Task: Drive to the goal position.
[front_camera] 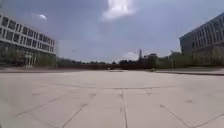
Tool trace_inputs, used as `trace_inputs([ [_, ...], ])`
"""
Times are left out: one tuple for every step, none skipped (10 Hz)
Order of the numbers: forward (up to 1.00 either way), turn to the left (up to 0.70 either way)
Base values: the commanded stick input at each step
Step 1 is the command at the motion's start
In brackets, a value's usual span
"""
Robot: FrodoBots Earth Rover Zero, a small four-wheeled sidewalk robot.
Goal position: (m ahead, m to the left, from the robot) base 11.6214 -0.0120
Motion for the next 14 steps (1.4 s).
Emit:
trace_inputs([
  [0.7, 0.0],
  [0.7, 0.0],
  [0.7, 0.0],
  [0.7, 0.0],
  [0.7, 0.0],
  [0.7, 0.0],
  [0.7, 0.0],
  [0.7, 0.0],
  [0.7, 0.0],
  [0.7, 0.0],
  [0.7, 0.0],
  [0.7, 0.0],
  [0.7, 0.0],
  [0.7, 0.0],
])
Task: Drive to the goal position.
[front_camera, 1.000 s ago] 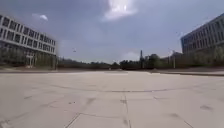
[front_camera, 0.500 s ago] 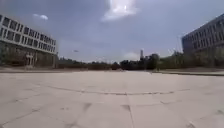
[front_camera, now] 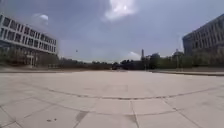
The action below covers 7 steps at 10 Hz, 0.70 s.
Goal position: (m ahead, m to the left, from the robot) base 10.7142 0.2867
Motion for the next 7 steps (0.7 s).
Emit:
trace_inputs([
  [0.7, 0.0],
  [0.7, 0.0],
  [0.7, 0.0],
  [0.7, 0.0],
  [0.7, 0.0],
  [0.7, 0.0],
  [0.7, 0.0],
])
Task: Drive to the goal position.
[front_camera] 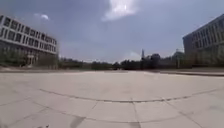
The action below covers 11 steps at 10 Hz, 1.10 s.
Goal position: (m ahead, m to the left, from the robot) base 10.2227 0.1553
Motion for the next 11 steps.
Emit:
trace_inputs([
  [0.7, 0.0],
  [0.7, 0.0],
  [0.7, 0.0],
  [0.7, 0.0],
  [0.7, 0.0],
  [0.7, 0.0],
  [0.7, 0.0],
  [0.7, 0.0],
  [0.7, 0.0],
  [0.7, 0.0],
  [0.7, 0.0],
])
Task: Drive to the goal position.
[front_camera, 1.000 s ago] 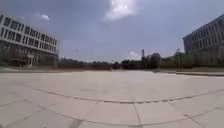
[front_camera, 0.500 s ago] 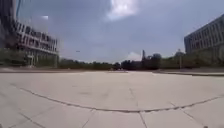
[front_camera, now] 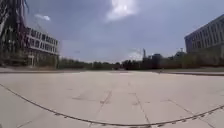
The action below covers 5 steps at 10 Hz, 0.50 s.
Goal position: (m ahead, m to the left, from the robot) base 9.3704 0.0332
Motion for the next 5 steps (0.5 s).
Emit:
trace_inputs([
  [0.7, 0.0],
  [0.7, 0.0],
  [0.7, 0.0],
  [0.7, 0.0],
  [0.7, 0.0],
])
